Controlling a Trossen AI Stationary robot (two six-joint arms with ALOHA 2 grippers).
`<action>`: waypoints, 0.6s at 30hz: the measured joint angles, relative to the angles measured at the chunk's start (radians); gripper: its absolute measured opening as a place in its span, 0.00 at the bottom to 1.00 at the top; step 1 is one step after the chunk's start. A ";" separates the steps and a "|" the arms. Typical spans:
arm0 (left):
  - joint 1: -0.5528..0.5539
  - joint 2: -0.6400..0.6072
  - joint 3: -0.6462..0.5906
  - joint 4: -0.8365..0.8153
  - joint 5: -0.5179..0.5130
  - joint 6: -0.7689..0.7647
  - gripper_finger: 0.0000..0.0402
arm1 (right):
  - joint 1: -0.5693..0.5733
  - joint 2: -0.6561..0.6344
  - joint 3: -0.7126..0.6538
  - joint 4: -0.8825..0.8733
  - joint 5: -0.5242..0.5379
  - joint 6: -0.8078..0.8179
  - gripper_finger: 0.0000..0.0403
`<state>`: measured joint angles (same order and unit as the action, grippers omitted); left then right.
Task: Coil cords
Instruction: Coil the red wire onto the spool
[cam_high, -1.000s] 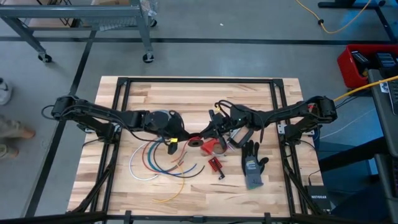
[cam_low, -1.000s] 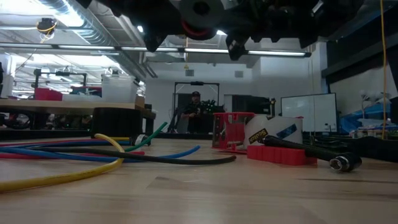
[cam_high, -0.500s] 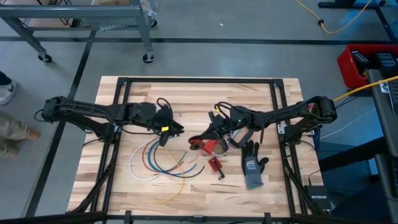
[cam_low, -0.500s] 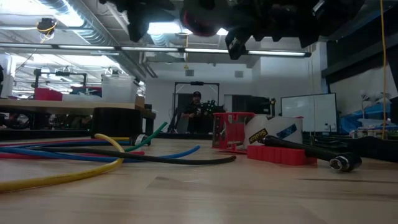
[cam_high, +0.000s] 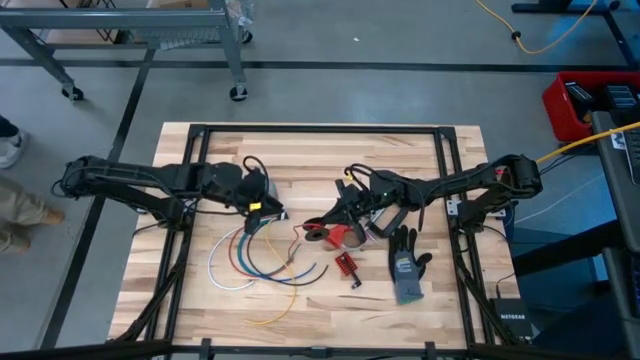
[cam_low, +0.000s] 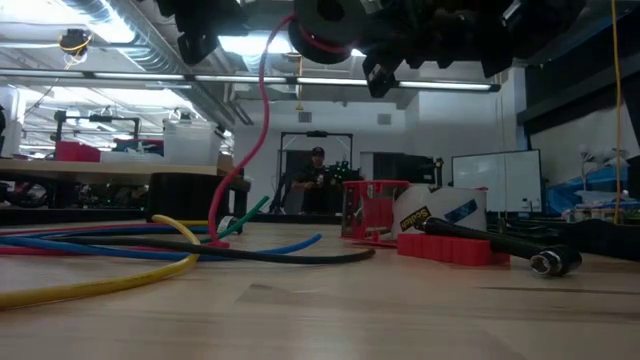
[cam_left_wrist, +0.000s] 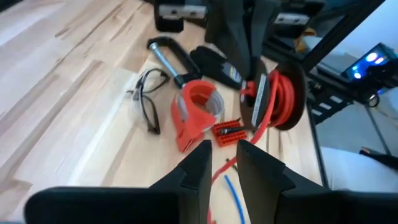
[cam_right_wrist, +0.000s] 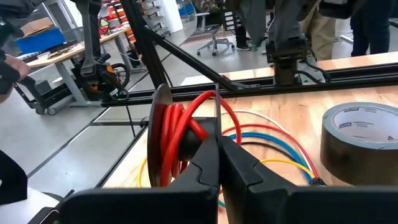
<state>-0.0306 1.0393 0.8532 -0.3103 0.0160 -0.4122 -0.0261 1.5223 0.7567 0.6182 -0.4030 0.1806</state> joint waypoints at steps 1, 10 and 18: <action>0.000 0.001 0.000 -0.008 0.000 0.000 0.16 | 0.000 0.000 0.000 0.000 0.000 0.000 0.00; -0.001 0.062 0.000 -0.054 -0.001 -0.002 0.22 | -0.009 -0.011 0.000 -0.004 0.037 -0.022 0.00; -0.001 0.167 0.000 -0.028 -0.007 -0.005 0.38 | -0.094 -0.112 0.000 -0.147 0.114 -0.037 0.00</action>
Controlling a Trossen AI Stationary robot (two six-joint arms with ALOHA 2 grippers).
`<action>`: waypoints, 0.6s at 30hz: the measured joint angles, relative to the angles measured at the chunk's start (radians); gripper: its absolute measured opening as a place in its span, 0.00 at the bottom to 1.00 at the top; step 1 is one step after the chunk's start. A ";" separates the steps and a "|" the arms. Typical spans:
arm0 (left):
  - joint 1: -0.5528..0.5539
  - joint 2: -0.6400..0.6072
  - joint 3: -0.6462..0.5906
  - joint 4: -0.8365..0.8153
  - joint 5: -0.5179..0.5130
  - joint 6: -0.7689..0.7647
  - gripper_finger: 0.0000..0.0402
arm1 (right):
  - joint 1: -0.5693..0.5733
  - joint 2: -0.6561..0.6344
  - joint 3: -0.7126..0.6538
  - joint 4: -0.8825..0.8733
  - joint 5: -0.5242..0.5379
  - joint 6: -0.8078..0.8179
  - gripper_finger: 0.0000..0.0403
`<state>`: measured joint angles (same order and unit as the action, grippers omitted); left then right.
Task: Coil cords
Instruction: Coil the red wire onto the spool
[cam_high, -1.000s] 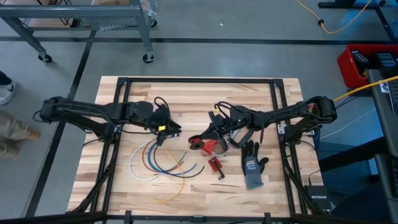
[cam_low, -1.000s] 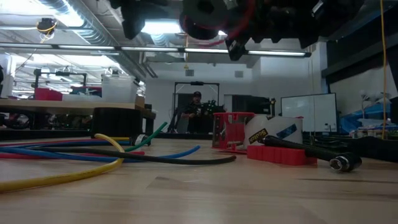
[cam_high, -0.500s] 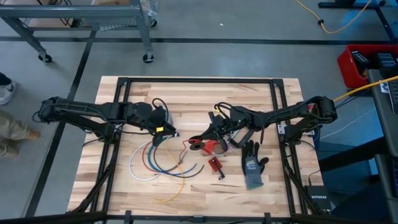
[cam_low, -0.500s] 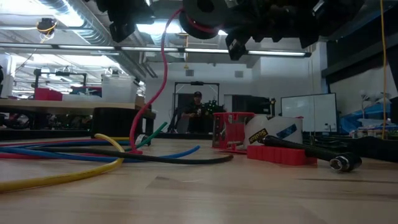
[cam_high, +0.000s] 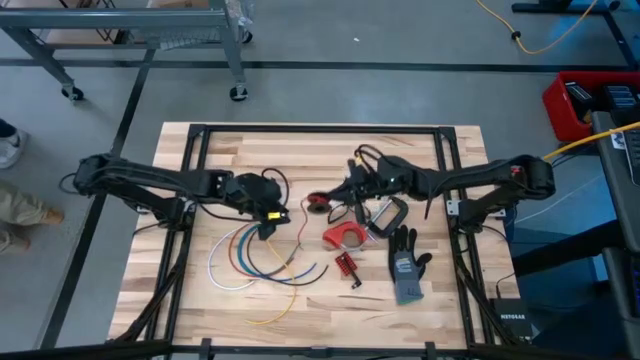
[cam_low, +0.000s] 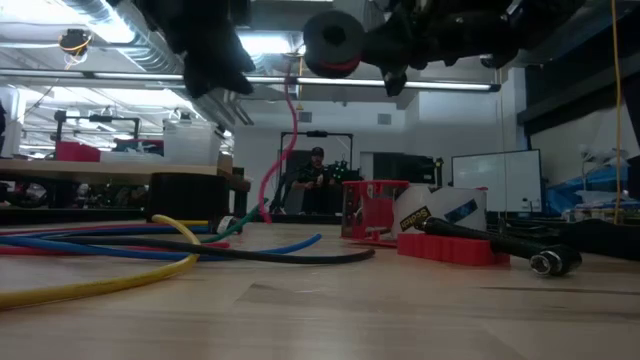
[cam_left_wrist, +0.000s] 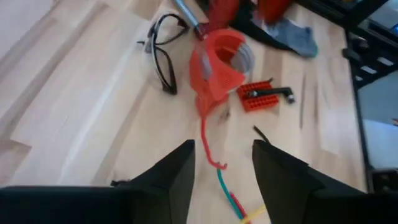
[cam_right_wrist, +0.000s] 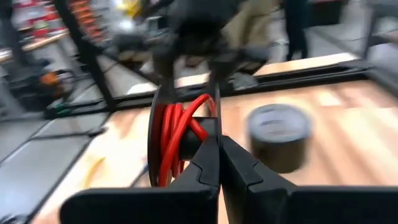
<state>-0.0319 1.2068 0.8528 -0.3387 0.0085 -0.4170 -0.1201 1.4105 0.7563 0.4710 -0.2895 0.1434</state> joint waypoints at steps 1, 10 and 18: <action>0.000 0.015 0.000 0.015 -0.008 -0.001 0.39 | -0.012 -0.010 0.000 -0.005 0.020 -0.003 0.00; 0.000 0.171 0.000 0.147 -0.186 -0.010 0.35 | -0.079 -0.059 0.000 -0.002 0.091 -0.004 0.00; -0.018 0.239 0.000 0.216 -0.441 -0.034 0.30 | -0.077 -0.062 0.000 -0.001 0.092 -0.004 0.00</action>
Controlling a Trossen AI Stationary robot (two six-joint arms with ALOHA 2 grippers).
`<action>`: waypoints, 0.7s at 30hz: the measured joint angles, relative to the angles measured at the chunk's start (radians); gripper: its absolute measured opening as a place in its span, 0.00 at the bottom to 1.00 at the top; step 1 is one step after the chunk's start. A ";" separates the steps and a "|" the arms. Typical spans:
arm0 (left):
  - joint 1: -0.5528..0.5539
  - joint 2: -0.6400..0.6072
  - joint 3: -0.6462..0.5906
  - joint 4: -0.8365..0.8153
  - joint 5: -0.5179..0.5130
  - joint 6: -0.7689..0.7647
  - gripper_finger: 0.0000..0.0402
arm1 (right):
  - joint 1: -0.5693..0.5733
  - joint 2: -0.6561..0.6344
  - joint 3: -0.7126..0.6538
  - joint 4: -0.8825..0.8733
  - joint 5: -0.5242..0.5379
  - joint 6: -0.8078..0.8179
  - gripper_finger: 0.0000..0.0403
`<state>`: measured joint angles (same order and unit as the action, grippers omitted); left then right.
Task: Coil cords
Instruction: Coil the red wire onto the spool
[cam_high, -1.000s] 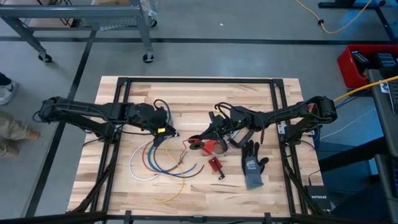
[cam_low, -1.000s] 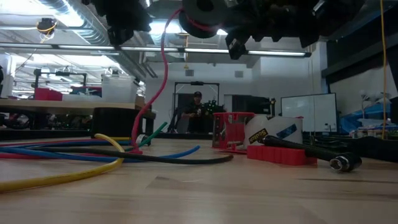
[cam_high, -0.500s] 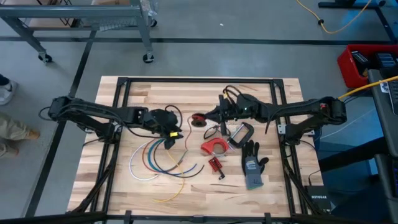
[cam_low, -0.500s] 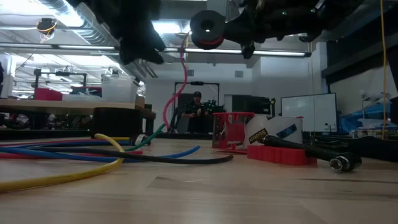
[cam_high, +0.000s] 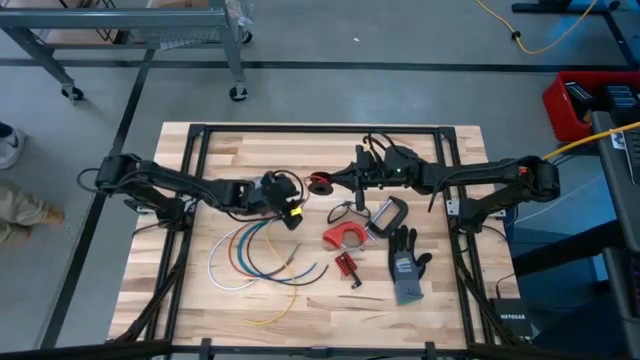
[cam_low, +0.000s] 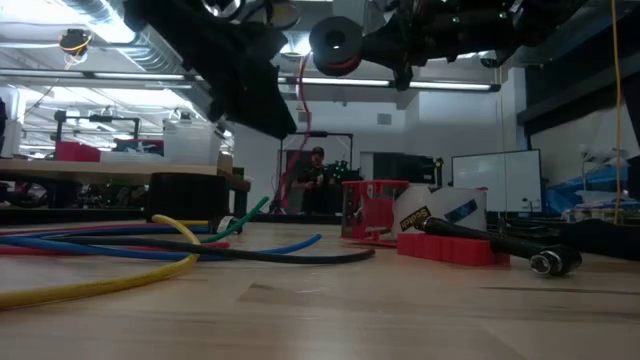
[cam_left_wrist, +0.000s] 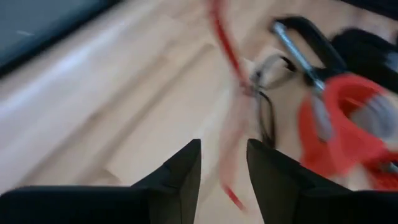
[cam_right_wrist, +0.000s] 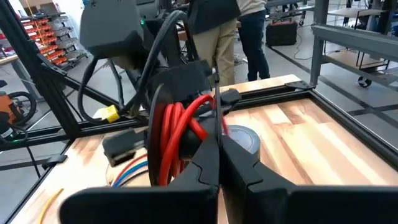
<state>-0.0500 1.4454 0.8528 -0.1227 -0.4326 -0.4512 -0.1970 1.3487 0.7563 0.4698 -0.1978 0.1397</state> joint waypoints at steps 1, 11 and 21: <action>-0.006 0.002 0.000 0.006 -0.039 -0.008 0.30 | 0.000 0.000 0.000 0.001 0.000 0.000 0.00; -0.080 0.002 0.000 0.044 -0.174 -0.017 0.26 | 0.000 0.000 0.000 0.056 0.000 0.000 0.00; -0.099 0.002 0.000 0.062 -0.174 -0.066 0.26 | 0.000 0.000 0.000 0.081 0.000 -0.003 0.00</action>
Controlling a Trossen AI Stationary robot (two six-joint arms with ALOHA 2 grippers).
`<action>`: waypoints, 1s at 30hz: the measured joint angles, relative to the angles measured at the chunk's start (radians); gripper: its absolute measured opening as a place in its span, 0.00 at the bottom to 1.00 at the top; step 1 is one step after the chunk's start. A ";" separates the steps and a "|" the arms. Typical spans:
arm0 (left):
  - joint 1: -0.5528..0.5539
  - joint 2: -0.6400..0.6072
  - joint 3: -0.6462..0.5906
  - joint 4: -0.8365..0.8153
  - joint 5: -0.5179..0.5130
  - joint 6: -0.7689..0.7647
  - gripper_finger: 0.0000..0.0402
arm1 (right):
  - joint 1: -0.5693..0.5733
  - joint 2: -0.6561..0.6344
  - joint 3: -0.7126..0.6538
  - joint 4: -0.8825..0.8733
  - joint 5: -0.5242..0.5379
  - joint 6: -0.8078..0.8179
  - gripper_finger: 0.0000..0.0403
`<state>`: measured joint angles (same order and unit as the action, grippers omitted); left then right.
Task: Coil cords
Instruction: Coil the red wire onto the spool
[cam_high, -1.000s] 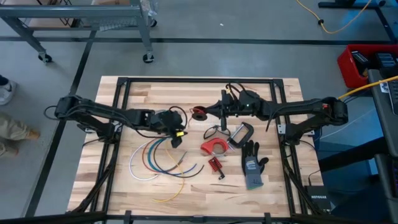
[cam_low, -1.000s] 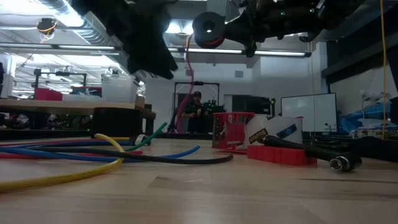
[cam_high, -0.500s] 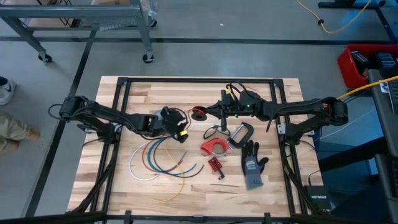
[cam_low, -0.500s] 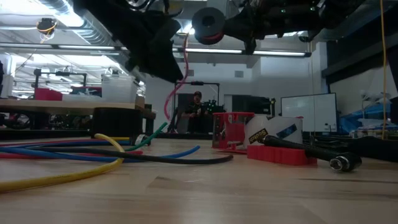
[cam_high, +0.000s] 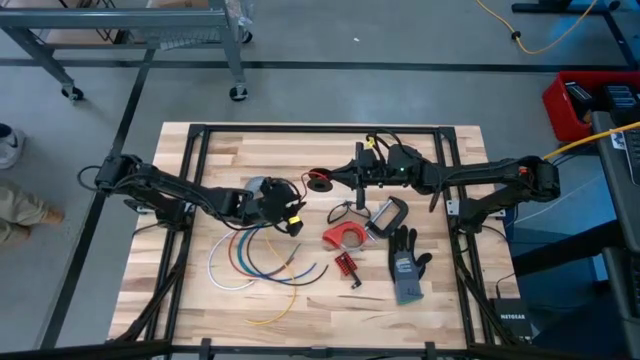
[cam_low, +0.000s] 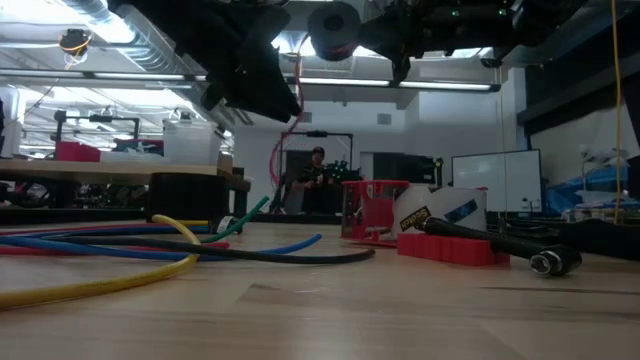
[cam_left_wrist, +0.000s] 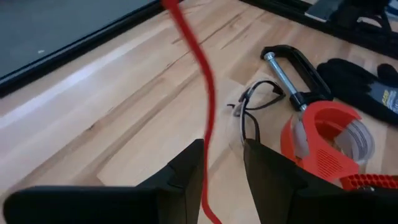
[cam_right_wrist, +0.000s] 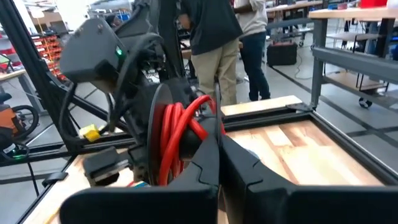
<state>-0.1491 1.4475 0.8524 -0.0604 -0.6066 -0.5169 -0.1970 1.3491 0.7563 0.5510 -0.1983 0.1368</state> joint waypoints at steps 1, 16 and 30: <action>0.003 0.000 0.000 -0.004 0.000 -0.022 0.26 | 0.000 0.000 0.000 0.006 0.000 0.000 0.00; 0.009 0.000 0.000 -0.006 0.089 0.001 0.28 | 0.001 0.000 0.000 0.028 -0.030 0.000 0.01; 0.013 0.009 0.000 -0.011 0.042 0.053 0.40 | 0.001 0.001 0.000 0.025 -0.083 0.008 0.01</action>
<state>-0.1365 1.4567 0.8524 -0.0715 -0.5646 -0.4641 -0.1963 1.3499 0.7563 0.5762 -0.2814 0.1446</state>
